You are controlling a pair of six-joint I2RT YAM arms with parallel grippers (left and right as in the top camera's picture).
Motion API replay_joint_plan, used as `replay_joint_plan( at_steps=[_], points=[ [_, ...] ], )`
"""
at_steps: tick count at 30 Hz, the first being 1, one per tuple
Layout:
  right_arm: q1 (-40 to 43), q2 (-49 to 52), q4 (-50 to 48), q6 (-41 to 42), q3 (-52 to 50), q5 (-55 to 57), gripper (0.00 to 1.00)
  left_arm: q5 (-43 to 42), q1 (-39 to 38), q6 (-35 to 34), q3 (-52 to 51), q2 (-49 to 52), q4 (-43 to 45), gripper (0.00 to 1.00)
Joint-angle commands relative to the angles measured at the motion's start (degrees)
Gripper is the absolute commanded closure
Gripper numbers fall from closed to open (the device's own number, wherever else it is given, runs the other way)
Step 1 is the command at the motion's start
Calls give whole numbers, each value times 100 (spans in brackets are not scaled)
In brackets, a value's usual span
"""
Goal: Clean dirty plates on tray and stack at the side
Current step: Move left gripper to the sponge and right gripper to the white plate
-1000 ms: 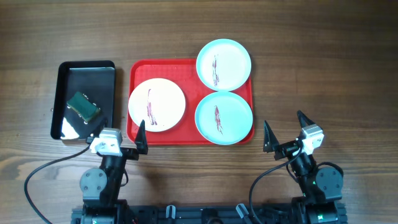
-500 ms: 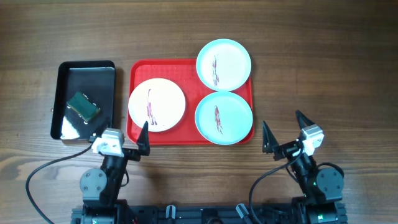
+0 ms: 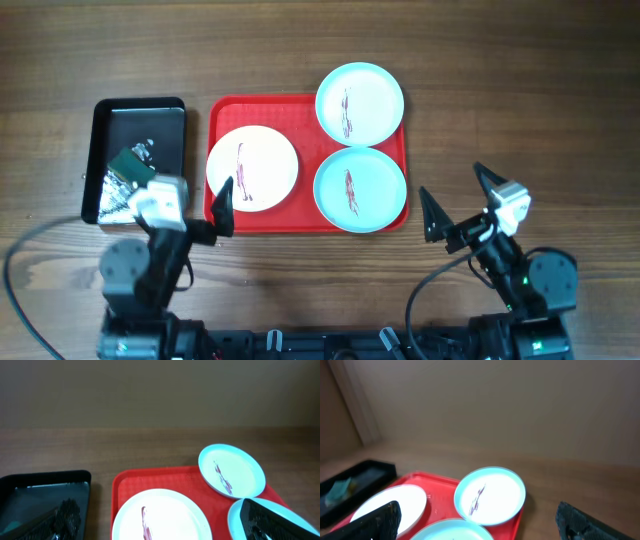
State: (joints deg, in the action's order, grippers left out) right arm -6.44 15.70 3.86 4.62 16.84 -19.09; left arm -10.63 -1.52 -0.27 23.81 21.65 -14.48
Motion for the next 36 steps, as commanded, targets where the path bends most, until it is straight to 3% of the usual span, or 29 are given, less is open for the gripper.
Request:
replay_joint_plan(
  at_steps=[1,12,15,19,22,26,33,36],
  points=[
    [-24,708,435,-393,800,-297,0,-92,-35,-15,1274,1084,-680,0],
    [-24,2813,2758,-804,3331,-328,0,-114,-35,-15,4568,4015,-3832,0],
    [-24,3373,3370,-994,3921,-330,0,-461,-35,-17,5222,4577,-4437,0],
    [-24,3882,3510,-1047,4159,-387,0,-1244,-35,-17,5466,4885,-4385,0],
    [-24,4207,3541,-776,4159,-393,0,-1141,-35,-15,5451,4918,-4492,0],
    [-24,4625,3473,254,4159,-450,0,-1241,-35,-17,5453,4918,-4452,0],
    [-240,5473,3163,612,4183,-774,1,-1292,-35,-22,5451,4948,-4461,0],
    [-599,5893,2911,1027,4323,-586,8,-732,52,-894,5453,5082,-4542,0]
  ],
)
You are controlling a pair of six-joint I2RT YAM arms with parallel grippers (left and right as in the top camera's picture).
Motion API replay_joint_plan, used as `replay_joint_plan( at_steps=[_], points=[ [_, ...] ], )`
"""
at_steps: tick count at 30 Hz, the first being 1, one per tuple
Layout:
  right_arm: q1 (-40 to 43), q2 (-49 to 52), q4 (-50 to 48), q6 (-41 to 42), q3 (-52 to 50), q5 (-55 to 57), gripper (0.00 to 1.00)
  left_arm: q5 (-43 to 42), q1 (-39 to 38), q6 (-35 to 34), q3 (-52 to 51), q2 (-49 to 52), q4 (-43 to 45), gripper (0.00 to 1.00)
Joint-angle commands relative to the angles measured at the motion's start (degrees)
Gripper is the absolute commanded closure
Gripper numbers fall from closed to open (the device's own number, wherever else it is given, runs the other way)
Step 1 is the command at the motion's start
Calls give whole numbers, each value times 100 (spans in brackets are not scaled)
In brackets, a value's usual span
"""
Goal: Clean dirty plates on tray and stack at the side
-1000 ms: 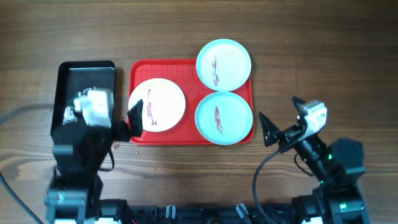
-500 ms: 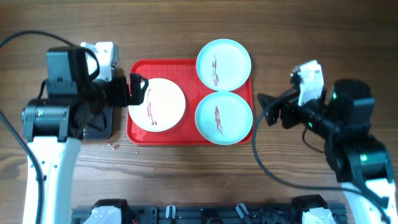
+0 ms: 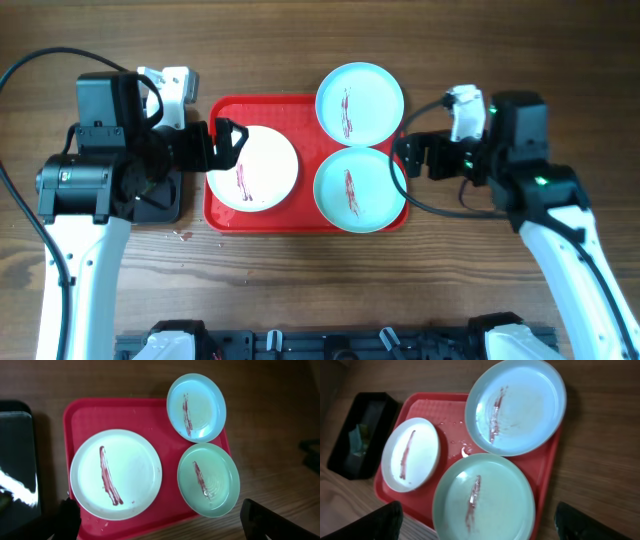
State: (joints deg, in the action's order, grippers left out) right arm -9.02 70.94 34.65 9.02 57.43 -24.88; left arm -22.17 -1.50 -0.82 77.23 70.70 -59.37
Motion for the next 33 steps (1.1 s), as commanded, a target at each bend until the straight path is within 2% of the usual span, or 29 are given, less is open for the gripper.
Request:
replay_joint_plan(
  at_steps=[1,5,7,8,10,16,21,27,33],
  points=[
    [-496,520,-210,658,354,118,12,699,116,-1191,111,229,-87,0],
    [-1196,1228,-168,973,909,837,23,1902,538,-2315,114,417,-315,0],
    [-1480,1633,-166,1073,1222,1001,38,2577,761,-2721,114,507,-516,0],
    [-1572,1777,-184,1073,1320,1014,47,2732,859,-2734,114,560,-610,0],
    [-1821,2229,-249,1121,1582,1025,58,2900,1069,-2730,114,739,-793,0],
    [-2245,3143,-710,1394,1810,1099,60,2935,1558,-2660,111,1399,-990,0],
    [-2481,3731,-1182,1565,1810,1233,61,2935,1641,-2660,111,1832,-927,0],
    [-2533,4301,-1746,1657,1810,964,63,2935,1641,-2662,111,1923,-791,0],
    [-2590,4645,-1821,1646,1810,940,65,2935,1641,-2662,111,1923,-748,0]
  ],
)
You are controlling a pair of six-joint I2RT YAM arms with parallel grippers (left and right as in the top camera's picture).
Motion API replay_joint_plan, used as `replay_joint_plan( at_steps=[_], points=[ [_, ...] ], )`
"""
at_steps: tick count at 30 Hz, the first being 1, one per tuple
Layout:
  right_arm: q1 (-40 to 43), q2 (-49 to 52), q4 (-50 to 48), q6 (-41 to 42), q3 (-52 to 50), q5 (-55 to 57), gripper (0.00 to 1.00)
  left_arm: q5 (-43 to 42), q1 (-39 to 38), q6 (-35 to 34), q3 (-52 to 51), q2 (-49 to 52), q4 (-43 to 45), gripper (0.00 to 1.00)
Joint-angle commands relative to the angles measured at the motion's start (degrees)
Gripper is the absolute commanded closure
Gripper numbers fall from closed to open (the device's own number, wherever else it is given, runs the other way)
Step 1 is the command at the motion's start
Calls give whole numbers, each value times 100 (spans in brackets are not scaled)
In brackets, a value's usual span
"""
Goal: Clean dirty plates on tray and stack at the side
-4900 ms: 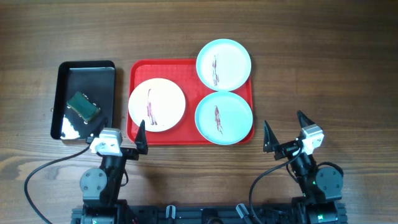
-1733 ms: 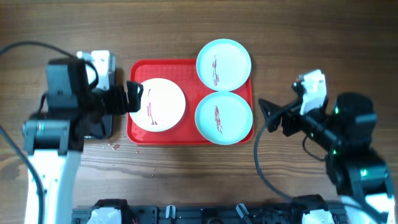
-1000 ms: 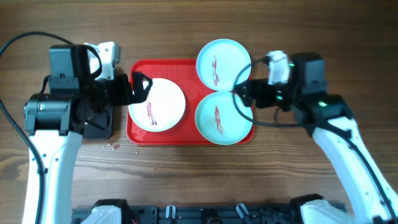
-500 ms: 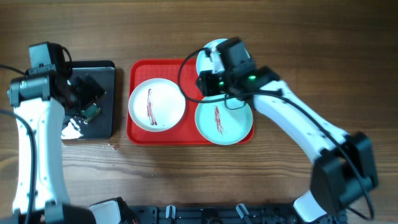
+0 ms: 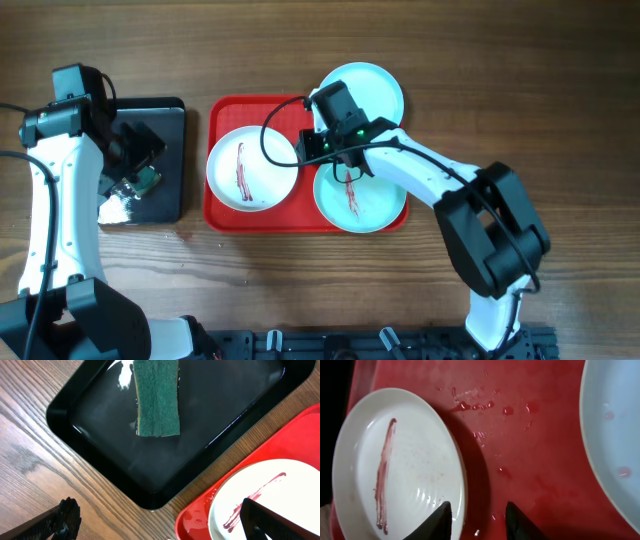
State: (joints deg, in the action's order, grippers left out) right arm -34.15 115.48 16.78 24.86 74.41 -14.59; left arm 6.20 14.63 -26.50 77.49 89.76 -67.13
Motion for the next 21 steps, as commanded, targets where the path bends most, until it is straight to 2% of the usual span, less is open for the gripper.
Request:
replay_joint_plan(
  at_steps=[1,12,14,19,21],
  points=[
    [-103,210,-37,57,111,-92,65,96,28,-96,85,17,28,0],
    [-378,529,-260,-94,111,-81,66,96,28,-96,83,28,28,0],
    [-376,601,-267,-57,111,-81,71,96,28,-96,83,28,31,0],
    [-376,695,-254,372,111,162,93,96,28,-98,83,37,31,0],
    [-376,693,-236,481,111,337,96,94,26,-98,83,109,28,0]
  ],
)
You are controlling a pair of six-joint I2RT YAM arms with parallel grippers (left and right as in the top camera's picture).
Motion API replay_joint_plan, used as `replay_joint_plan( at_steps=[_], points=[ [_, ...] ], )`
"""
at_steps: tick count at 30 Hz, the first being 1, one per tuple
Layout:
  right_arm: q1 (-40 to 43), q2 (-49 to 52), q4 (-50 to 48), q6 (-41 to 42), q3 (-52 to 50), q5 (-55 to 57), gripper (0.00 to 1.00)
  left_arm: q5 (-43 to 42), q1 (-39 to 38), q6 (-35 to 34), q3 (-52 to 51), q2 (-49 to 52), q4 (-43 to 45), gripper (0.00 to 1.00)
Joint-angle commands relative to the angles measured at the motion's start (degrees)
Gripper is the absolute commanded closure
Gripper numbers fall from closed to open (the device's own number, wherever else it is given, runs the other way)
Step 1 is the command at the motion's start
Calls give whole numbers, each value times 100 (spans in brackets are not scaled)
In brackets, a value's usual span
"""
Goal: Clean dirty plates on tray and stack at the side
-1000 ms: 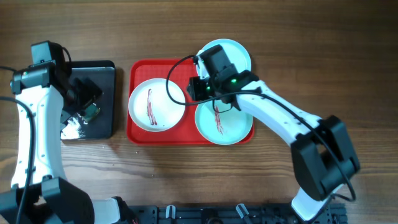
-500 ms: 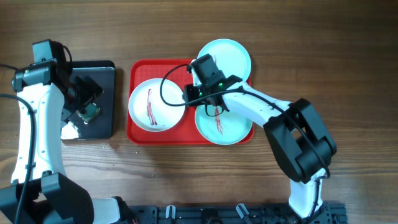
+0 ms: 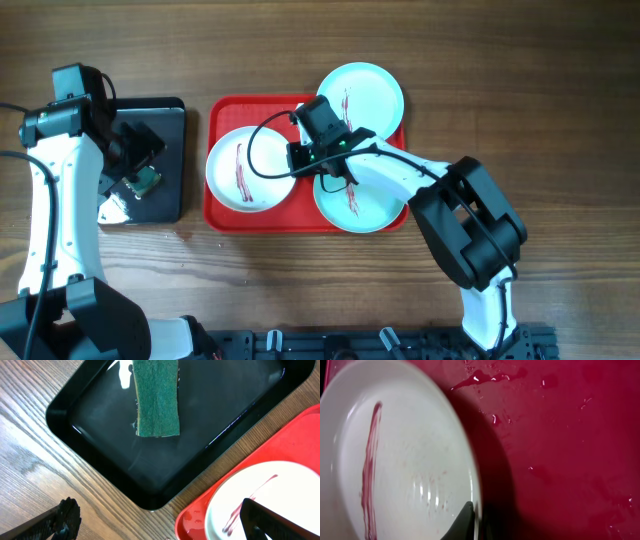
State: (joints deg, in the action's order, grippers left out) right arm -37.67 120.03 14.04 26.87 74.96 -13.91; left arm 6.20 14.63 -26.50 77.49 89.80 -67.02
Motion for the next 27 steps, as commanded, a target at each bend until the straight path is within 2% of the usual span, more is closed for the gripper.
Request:
replay_joint_plan(
  at_steps=[1,8,16,20,21,23,27],
  points=[
    [-20,238,57,376,57,337,96,94,28,-101,83,136,15,0],
    [149,234,299,968,57,721,96,74,28,-323,-39,549,120,4],
    [203,234,310,927,57,713,96,120,39,-415,-46,1056,658,7],
    [203,234,310,914,57,713,96,146,39,221,-46,1397,1244,7],
    [203,234,310,914,57,713,96,236,42,254,-46,1480,1335,7],
    [203,234,308,916,57,710,96,487,76,251,-46,1784,1543,17],
    [203,234,291,911,57,713,96,461,146,227,-46,2085,1620,21]
  ],
)
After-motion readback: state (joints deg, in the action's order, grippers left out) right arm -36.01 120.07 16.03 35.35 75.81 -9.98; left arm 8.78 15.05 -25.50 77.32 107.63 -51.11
